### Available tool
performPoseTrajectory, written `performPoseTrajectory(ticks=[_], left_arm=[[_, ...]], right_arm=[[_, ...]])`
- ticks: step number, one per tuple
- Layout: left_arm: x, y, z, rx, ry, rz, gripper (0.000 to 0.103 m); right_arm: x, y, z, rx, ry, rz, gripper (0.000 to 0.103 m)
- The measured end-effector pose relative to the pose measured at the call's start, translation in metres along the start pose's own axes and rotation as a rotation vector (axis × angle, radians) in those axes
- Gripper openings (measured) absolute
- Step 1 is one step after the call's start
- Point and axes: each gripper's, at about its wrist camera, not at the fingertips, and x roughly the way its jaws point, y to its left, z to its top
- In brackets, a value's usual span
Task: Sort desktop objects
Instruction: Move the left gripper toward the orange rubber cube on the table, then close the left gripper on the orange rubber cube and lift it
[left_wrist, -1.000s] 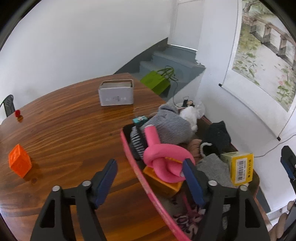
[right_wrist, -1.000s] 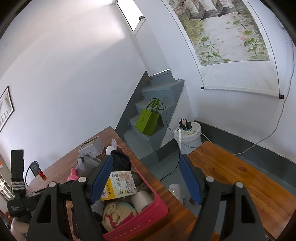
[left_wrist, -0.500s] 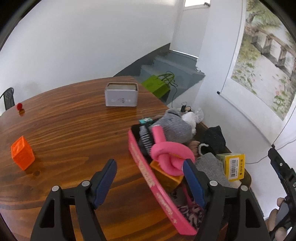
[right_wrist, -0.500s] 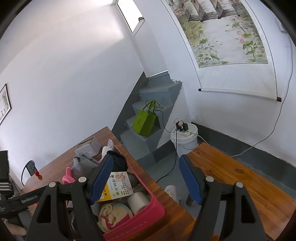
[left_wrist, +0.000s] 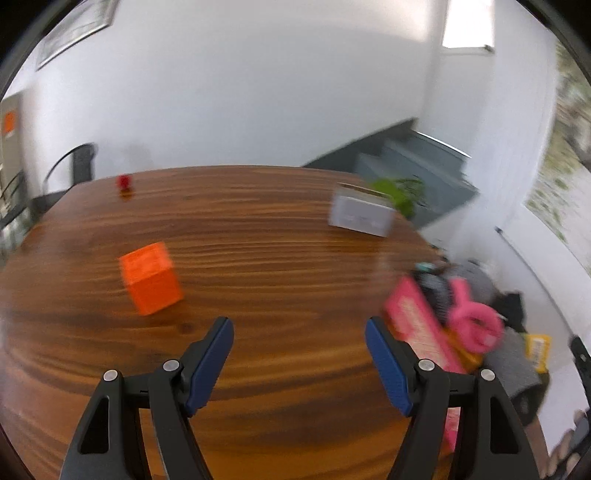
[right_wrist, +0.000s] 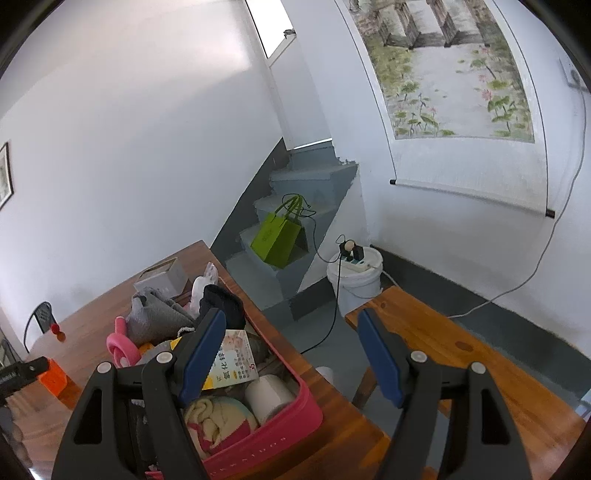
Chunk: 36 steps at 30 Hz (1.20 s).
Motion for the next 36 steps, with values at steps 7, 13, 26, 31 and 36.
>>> performPoseTrajectory(ticks=[7,13,26,31,36], left_arm=[[0.018,0.062,-0.002,-0.131,0.000,0.118,0.075],[0.037,0.100,-0.001,-0.203,-0.007,0.217,0.075],[0.077,0.106,0.015,-0.206,0.013,0.270,0.075],[0.096,0.106,0.022,-0.204,0.021,0.335,0.075],[0.104,0.121,0.025,-0.244,0.030,0.331,0.075]], right_arm=[[-0.010,0.007,-0.004,-0.009,-0.053,-0.064,0.078],[-0.010,0.013,-0.007,-0.014,-0.052,-0.078,0.079],[-0.002,0.019,-0.008,-0.048,-0.034,-0.093,0.079],[-0.003,0.021,-0.009,-0.062,-0.039,-0.095,0.079],[-0.003,0.021,-0.009,-0.063,-0.041,-0.099,0.079]])
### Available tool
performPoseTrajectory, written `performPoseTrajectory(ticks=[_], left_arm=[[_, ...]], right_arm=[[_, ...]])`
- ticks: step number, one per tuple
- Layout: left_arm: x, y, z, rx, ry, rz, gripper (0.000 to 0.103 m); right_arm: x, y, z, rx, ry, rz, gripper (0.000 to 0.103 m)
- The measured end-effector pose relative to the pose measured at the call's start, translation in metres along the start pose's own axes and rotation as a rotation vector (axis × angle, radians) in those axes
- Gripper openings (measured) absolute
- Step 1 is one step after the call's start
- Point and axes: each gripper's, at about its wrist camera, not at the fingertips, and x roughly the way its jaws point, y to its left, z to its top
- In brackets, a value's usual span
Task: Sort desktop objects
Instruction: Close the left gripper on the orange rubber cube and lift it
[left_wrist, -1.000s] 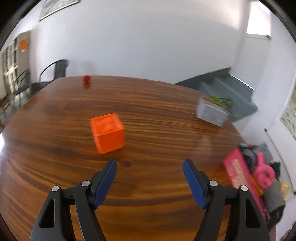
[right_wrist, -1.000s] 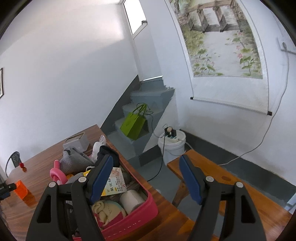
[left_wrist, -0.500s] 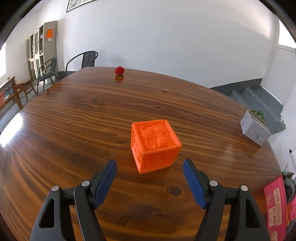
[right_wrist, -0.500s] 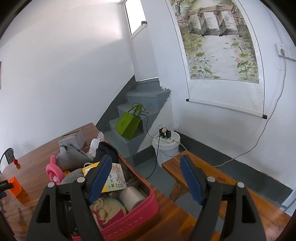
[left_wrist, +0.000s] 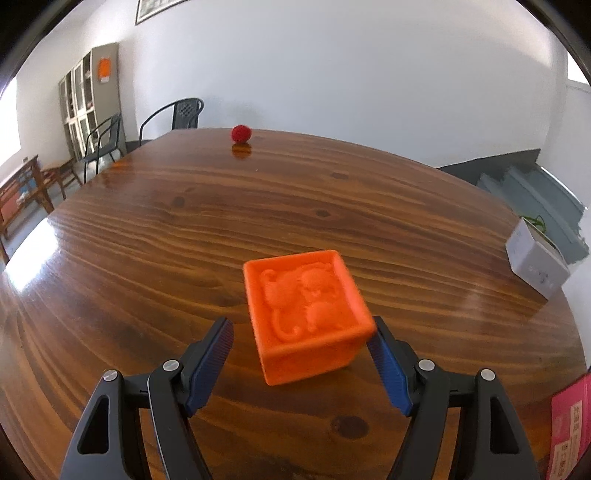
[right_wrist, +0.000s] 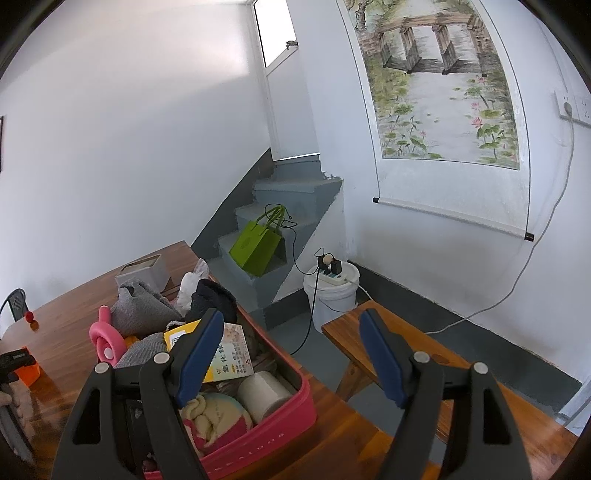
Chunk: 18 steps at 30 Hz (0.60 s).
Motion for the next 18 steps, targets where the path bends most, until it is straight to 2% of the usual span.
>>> performPoseTrajectory(ticks=[3,4,11,18], left_arm=[[0.003,0.002,0.002,0.019,0.009,-0.022,0.074],[0.004,0.002,0.003,0.029,0.015,-0.031,0.061],[-0.003,0.010,0.000,0.066,0.021,-0.061,0.056],[-0.034,0.072,-0.005,-0.010,0.009,-0.037,0.053]], right_arm=[[0.000,0.001,0.000,-0.001,-0.004,-0.005,0.079],[0.000,0.001,0.000,-0.003,-0.005,-0.007,0.079],[-0.006,0.003,0.000,-0.019,-0.047,-0.038,0.079],[-0.012,0.006,0.000,-0.029,-0.106,-0.105,0.079]])
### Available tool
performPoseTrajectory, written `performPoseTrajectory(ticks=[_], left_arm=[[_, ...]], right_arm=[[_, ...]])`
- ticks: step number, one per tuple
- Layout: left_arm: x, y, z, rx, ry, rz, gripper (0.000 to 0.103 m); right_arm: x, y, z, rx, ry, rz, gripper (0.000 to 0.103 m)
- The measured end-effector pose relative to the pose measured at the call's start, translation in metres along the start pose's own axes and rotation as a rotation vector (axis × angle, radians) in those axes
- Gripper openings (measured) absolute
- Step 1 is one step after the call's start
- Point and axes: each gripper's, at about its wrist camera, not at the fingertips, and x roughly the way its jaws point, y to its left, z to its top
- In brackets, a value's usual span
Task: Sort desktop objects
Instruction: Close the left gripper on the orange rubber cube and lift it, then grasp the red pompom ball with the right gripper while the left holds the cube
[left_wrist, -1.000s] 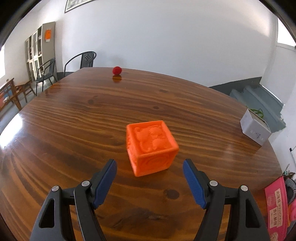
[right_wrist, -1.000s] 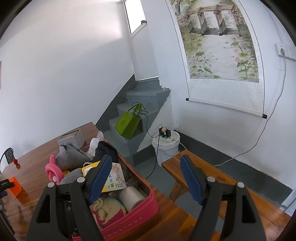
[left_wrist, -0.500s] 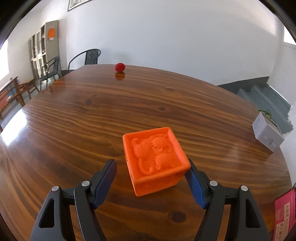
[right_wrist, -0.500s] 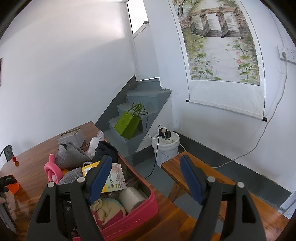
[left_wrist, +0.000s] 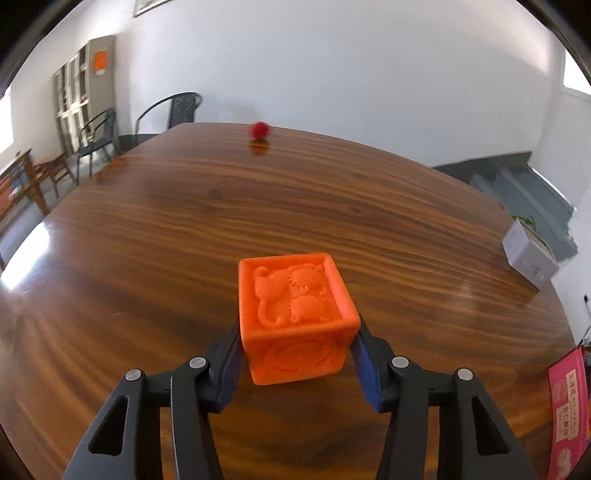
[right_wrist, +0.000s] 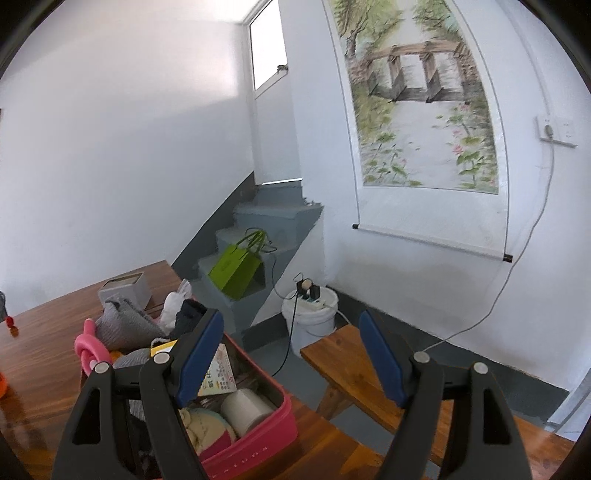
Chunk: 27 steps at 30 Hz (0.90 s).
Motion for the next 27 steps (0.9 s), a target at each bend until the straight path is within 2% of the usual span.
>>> performPoseTrajectory(ticks=[2,6,12,18,22,25,27], left_arm=[[-0.014,0.020,-0.001,-0.011,-0.017,0.018,0.053],[-0.040,0.061,0.000,-0.033,-0.061,0.045,0.053],[-0.049,0.113,0.003,-0.069,-0.086,0.016,0.053],[-0.026,0.145,0.009,-0.067,-0.033,-0.045,0.053],[-0.016,0.151,0.013,-0.035,-0.034,-0.036,0.053],[-0.014,0.146,0.011,-0.001,-0.052,-0.027,0.054],[-0.009,0.136,0.006,0.038,-0.013,-0.018,0.056]], right_arm=[[-0.001,0.007,0.004,0.002,0.018,0.000,0.079],[-0.017,0.027,0.024,0.062,0.061,0.137,0.079],[-0.052,0.111,0.064,-0.019,0.083,0.336,0.079],[-0.055,0.245,0.088,-0.137,0.112,0.489,0.079],[-0.037,0.360,0.077,-0.285,0.139,0.633,0.079],[-0.013,0.434,0.060,-0.378,0.223,0.711,0.079],[0.004,0.478,0.048,-0.432,0.304,0.741,0.079]])
